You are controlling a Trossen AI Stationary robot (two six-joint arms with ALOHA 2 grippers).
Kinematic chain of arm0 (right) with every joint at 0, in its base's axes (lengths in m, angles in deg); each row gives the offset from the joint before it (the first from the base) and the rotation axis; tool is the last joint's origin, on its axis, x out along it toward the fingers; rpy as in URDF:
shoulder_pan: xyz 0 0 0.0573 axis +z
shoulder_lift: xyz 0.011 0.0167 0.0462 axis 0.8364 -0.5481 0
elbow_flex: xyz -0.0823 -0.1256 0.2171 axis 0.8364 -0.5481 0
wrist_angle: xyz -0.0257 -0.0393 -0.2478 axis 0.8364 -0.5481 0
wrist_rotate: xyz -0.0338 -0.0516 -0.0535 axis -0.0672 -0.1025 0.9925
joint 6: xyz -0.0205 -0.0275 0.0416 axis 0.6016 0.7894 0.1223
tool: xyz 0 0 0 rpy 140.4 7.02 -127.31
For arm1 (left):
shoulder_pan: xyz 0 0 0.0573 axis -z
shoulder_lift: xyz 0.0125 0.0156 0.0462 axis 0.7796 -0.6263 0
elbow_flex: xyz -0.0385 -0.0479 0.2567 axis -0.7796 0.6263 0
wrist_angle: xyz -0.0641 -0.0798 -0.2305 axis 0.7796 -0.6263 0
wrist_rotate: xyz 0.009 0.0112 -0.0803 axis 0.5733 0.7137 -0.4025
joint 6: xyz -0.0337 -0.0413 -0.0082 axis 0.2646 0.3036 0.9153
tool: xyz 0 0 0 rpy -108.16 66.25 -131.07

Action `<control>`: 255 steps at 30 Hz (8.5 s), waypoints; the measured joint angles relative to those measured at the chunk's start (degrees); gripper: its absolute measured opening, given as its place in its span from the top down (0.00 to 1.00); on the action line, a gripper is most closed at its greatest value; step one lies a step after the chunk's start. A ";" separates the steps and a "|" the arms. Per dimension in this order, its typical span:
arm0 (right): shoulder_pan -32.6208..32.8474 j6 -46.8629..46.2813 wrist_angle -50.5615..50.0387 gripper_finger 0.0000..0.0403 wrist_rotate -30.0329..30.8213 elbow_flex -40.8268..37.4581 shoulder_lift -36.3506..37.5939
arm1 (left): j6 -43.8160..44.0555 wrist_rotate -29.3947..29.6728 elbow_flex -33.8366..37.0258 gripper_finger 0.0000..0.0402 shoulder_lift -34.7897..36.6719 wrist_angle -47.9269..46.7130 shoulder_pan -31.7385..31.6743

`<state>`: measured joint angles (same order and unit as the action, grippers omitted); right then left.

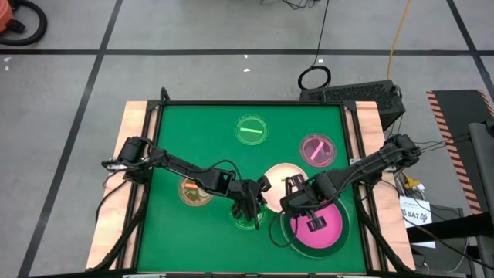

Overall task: Stack plastic plates
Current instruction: Stack the white plate on top of the dark pink plate, then stack the orange plate on top of the white plate

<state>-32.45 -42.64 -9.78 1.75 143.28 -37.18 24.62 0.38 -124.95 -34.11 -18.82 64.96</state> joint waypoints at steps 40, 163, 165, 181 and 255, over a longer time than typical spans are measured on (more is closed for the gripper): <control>2.55 -8.49 -3.61 1.00 -0.78 -0.02 0.00 | 21.85 5.49 -0.14 0.53 0.07 12.89 2.73; 28.59 -31.16 15.06 0.81 50.89 -14.27 4.13 | 46.57 14.01 -9.14 0.52 0.00 -31.66 4.11; 28.59 -31.16 14.64 0.81 51.52 -14.27 4.13 | 46.86 15.07 -9.14 0.52 0.00 -33.56 3.98; 28.55 -30.80 10.73 0.81 54.91 -14.27 4.11 | 51.21 18.08 -5.99 0.52 0.62 -41.36 3.41; 25.99 -29.60 14.20 0.81 54.72 -14.27 4.09 | 108.02 40.78 23.61 0.66 8.58 -34.63 33.28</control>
<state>-6.46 -72.24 4.42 56.47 129.00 -33.09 132.64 41.16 -101.34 -25.53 -53.45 98.24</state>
